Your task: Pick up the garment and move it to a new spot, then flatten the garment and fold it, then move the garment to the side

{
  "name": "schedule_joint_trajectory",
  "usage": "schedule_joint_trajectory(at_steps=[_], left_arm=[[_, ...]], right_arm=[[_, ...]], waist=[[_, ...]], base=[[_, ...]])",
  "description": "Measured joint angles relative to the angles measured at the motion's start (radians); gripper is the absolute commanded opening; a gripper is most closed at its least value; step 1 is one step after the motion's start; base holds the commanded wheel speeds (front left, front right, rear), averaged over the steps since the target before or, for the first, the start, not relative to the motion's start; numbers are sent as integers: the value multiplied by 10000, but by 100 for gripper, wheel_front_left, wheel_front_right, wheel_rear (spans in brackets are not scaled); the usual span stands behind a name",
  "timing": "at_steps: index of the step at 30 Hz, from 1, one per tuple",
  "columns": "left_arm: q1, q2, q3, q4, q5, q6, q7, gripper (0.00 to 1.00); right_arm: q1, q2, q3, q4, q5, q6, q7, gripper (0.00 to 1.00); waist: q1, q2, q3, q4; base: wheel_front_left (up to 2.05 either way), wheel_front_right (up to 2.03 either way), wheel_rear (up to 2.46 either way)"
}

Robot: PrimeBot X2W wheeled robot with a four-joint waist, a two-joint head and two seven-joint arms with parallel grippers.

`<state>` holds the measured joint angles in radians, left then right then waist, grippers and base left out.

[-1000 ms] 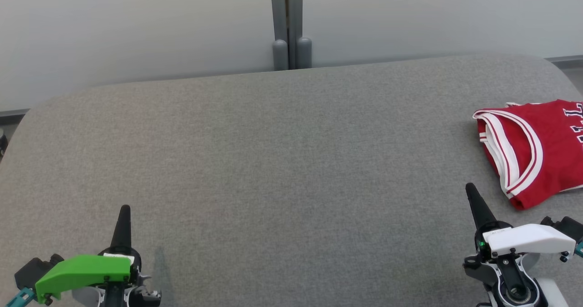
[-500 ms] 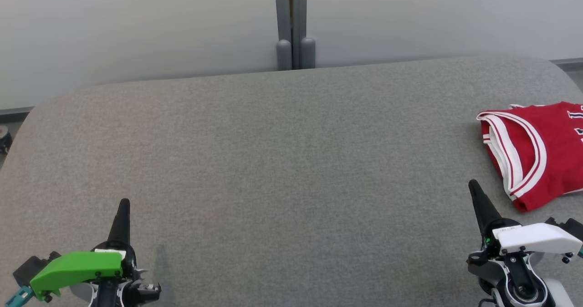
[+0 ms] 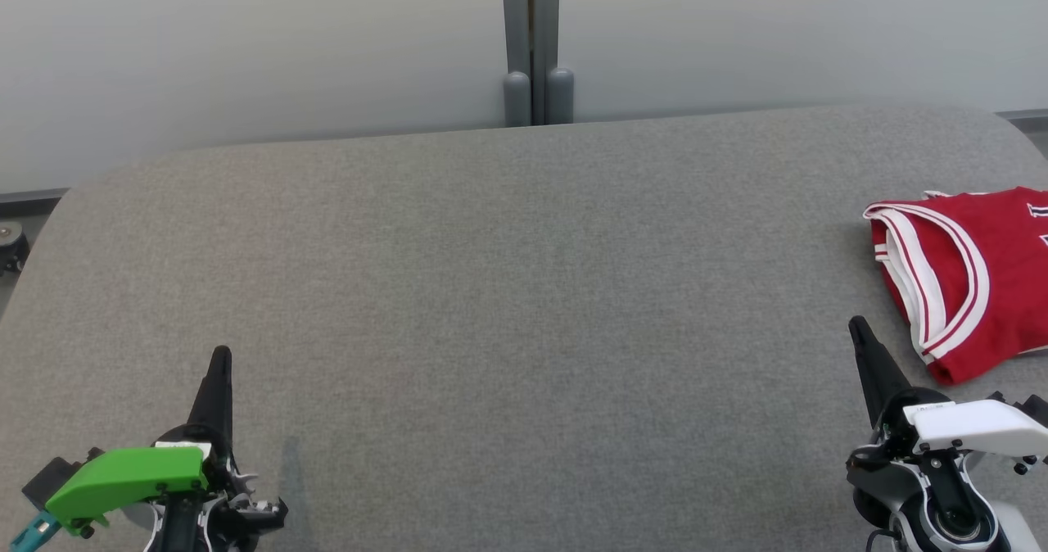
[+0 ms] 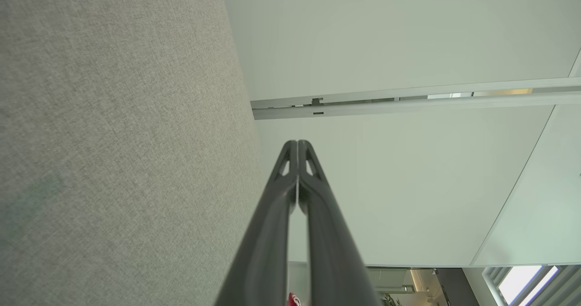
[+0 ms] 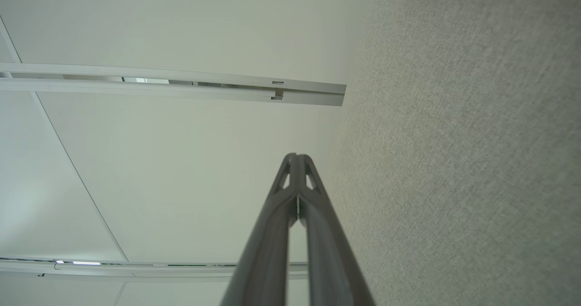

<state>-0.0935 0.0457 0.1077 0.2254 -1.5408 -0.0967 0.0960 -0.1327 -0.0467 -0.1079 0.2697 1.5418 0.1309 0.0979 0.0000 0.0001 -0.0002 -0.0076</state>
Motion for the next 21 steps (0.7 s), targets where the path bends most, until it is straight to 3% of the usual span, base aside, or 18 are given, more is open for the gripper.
schedule_joint_trajectory(at_steps=[10,21], left_arm=[[-116,4,73,-38,-671,-46,180,0],[-120,8,79,-40,-692,-46,184,0]], right_arm=[[35,-6,-84,-138,646,-2,169,0],[41,-6,-88,-151,683,0,174,0]], waist=[[0,0,-7,73],[0,0,-7,74]], base=[[0,0,0],[0,0,0]])
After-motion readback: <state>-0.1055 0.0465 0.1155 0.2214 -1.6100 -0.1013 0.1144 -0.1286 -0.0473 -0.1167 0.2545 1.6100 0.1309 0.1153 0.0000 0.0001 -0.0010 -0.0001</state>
